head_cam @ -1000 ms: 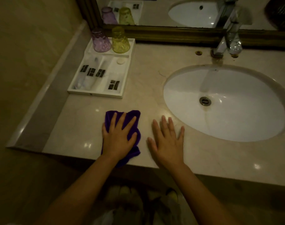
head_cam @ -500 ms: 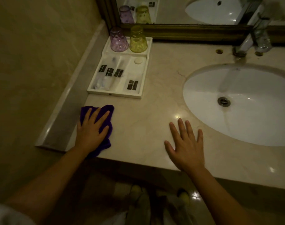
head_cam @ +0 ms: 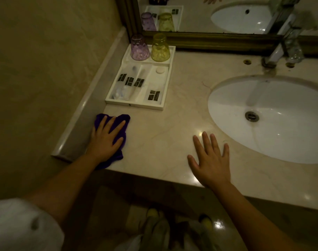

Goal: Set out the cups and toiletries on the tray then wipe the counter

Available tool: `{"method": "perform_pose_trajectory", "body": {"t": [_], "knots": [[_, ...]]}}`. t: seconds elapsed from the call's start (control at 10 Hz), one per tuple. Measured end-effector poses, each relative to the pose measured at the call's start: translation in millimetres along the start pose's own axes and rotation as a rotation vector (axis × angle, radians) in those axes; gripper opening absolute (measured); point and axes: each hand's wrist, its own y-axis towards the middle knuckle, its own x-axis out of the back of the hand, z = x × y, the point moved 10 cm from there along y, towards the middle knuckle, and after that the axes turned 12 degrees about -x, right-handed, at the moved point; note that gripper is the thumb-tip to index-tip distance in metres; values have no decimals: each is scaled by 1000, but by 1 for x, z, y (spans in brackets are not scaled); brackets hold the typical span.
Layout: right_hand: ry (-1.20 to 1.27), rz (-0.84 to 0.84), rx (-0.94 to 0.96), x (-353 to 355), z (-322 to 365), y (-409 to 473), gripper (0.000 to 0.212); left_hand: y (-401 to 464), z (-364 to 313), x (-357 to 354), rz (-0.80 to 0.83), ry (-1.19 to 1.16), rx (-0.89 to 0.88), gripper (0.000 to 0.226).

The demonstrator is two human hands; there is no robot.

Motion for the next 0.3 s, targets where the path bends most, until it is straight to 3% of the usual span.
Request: {"method": "perform_pose_trajectory", "body": {"t": [0.2, 0.3], "knots": [[-8, 58, 4, 3, -1, -3, 68, 2, -3, 1, 88, 126, 42, 59], [103, 99, 48, 12, 3, 2, 64, 17, -42, 19, -8, 102, -20, 60]]}}
